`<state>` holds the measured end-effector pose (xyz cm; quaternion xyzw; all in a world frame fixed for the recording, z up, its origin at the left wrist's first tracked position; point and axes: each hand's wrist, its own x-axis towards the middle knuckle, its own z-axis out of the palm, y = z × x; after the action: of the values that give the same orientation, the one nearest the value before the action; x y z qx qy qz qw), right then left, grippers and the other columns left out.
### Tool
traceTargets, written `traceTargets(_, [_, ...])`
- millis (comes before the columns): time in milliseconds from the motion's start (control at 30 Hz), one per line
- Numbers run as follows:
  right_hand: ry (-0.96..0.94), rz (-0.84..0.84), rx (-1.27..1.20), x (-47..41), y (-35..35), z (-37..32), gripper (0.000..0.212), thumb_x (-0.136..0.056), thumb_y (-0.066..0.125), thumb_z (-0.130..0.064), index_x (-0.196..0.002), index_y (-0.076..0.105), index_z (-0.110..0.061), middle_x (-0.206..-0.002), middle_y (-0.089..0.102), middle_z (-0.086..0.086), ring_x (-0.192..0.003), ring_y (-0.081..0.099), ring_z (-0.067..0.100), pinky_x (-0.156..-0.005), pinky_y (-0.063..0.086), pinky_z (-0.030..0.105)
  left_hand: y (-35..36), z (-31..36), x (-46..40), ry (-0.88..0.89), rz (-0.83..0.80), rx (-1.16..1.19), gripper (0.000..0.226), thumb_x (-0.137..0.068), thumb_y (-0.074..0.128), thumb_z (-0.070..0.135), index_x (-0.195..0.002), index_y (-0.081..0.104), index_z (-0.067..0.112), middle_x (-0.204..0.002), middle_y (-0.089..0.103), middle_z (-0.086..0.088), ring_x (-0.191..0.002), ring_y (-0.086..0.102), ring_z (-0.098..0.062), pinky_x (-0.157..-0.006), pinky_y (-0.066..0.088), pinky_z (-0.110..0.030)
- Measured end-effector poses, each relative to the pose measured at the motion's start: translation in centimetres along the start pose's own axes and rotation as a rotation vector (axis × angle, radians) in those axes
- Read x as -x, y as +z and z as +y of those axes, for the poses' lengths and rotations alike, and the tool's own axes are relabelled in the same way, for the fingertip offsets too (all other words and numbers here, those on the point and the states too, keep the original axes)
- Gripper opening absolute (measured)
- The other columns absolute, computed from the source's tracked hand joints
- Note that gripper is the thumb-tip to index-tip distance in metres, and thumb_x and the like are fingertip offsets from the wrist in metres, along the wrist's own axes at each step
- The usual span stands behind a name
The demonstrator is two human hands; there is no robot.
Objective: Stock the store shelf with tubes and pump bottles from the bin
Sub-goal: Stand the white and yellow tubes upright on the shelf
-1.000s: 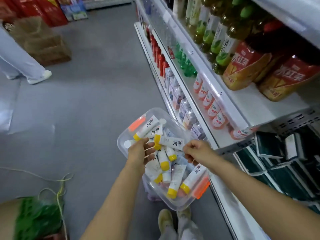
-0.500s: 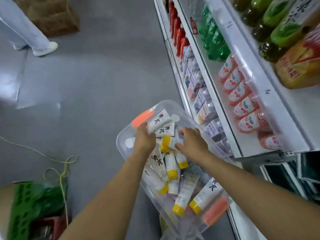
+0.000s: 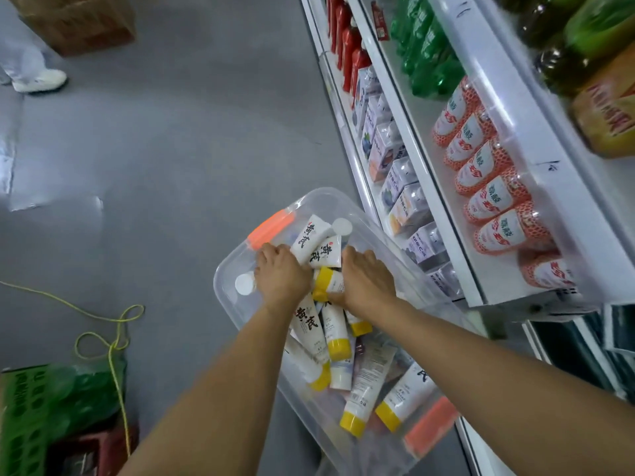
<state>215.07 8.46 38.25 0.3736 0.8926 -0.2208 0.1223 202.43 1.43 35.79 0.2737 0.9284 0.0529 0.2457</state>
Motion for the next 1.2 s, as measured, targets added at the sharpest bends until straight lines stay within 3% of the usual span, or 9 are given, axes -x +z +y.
traceTargets(133, [0.031, -0.081, -0.077, 0.7, -0.2, 0.6, 0.054, -0.077, 0.066, -0.051, -0.114, 0.049, -0.017, -0.114, 0.056, 0.004, -0.11, 0.052, 0.026, -0.074, 0.04, 0.035, 0.7, -0.5, 0.8, -0.039, -0.117, 0.141, 0.041, -0.084, 0.059, 0.03, -0.118, 0.047, 0.01, -0.115, 0.056, -0.01, -0.11, 0.055, -0.034, -0.089, 0.045, -0.04])
traceTargets(267, [0.107, -0.099, -0.209, 2.0, -1.0, 1.8, 0.039, -0.073, 0.069, -0.043, -0.099, 0.05, -0.022, -0.098, 0.059, -0.003, -0.094, 0.06, 0.024, -0.071, 0.044, 0.032, 0.0, -0.6, 2.5, -0.006, -0.182, 0.313, 0.031, -0.084, 0.06, 0.023, -0.112, 0.05, 0.016, -0.093, 0.057, -0.002, -0.087, 0.057, -0.027, -0.072, 0.042, -0.031])
traceTargets(500, [0.25, 0.034, -0.654, 5.2, -4.0, 2.7, 0.038, -0.064, 0.08, -0.045, -0.076, 0.049, -0.027, -0.071, 0.057, -0.008, -0.064, 0.056, 0.013, -0.059, 0.045, 0.03, -3.8, -0.8, 6.4, -0.158, -0.236, 0.789, 0.009, -0.081, 0.065, 0.012, -0.086, 0.063, 0.005, -0.064, 0.062, -0.006, -0.057, 0.058, -0.021, -0.062, 0.05, -0.032])
traceTargets(600, [0.345, 0.151, -0.925, 6.9, -5.8, 2.6, 0.04, -0.062, 0.083, -0.042, -0.072, 0.053, -0.018, -0.066, 0.053, -0.003, -0.059, 0.051, 0.016, -0.058, 0.047, 0.037, -5.6, -0.8, 9.1, -0.205, -0.274, 0.928, 0.007, -0.082, 0.066, 0.013, -0.079, 0.066, 0.006, -0.064, 0.066, -0.007, -0.061, 0.06, -0.022, -0.066, 0.052, -0.034])
traceTargets(700, [0.429, 0.232, -1.096, 9.0, -7.9, 2.1, 0.033, -0.072, 0.081, -0.035, -0.073, 0.054, -0.016, -0.063, 0.048, 0.0, -0.052, 0.045, 0.015, -0.05, 0.036, 0.024, -6.8, -0.6, 11.5, -0.223, -0.273, 1.057, 0.008, -0.082, 0.068, 0.016, -0.085, 0.069, 0.008, -0.068, 0.07, -0.005, -0.065, 0.064, -0.02, -0.063, 0.053, -0.031])
traceTargets(800, [0.479, 0.309, -1.255, 11.1, -9.9, 1.4, 0.026, -0.079, 0.076, -0.029, -0.078, 0.057, -0.012, -0.06, 0.052, 0.005, -0.041, 0.043, 0.015, -0.037, 0.031, 0.017, -8.3, -0.3, 13.6, -0.205, -0.32, 1.154, 0.013, -0.084, 0.071, 0.019, -0.093, 0.071, 0.01, -0.08, 0.074, -0.007, -0.075, 0.07, -0.022, -0.071, 0.056, -0.035])
traceTargets(933, [0.484, 0.277, -1.334, 14.7, -12.4, 0.9, 0.025, -0.083, 0.073, -0.033, -0.079, 0.061, -0.011, -0.048, 0.054, 0.001, -0.036, 0.043, 0.012, -0.036, 0.032, 0.018, -10.8, 0.6, 16.4, -0.142, -0.383, 1.285, 0.018, -0.08, 0.075, 0.014, -0.097, 0.07, 0.008, -0.085, 0.075, -0.014, -0.08, 0.07, -0.027, -0.085, 0.055, -0.046])
traceTargets(1033, [0.456, 0.224, -1.348, 17.4, -13.4, 1.2, 0.034, -0.081, 0.075, -0.037, -0.09, 0.07, -0.005, -0.053, 0.06, 0.003, -0.04, 0.049, 0.012, -0.041, 0.035, 0.021, -12.8, 1.5, 18.1, -0.121, -0.357, 1.322, 0.013, -0.077, 0.076, 0.007, -0.088, 0.069, 0.007, -0.076, 0.072, -0.016, -0.069, 0.066, -0.027, -0.08, 0.052, -0.046])
traceTargets(1200, [0.382, 0.068, -1.296, 21.4, -15.3, 1.7, 0.041, -0.083, 0.072, -0.04, -0.109, 0.069, -0.009, -0.086, 0.074, 0.017, -0.054, 0.064, 0.016, -0.043, 0.042, 0.021, -15.3, 2.9, 20.4, -0.013, -0.361, 1.383, 0.01, -0.08, 0.071, 0.002, -0.084, 0.064, 0.008, -0.066, 0.069, -0.012, -0.057, 0.062, -0.022, -0.065, 0.049, -0.036])
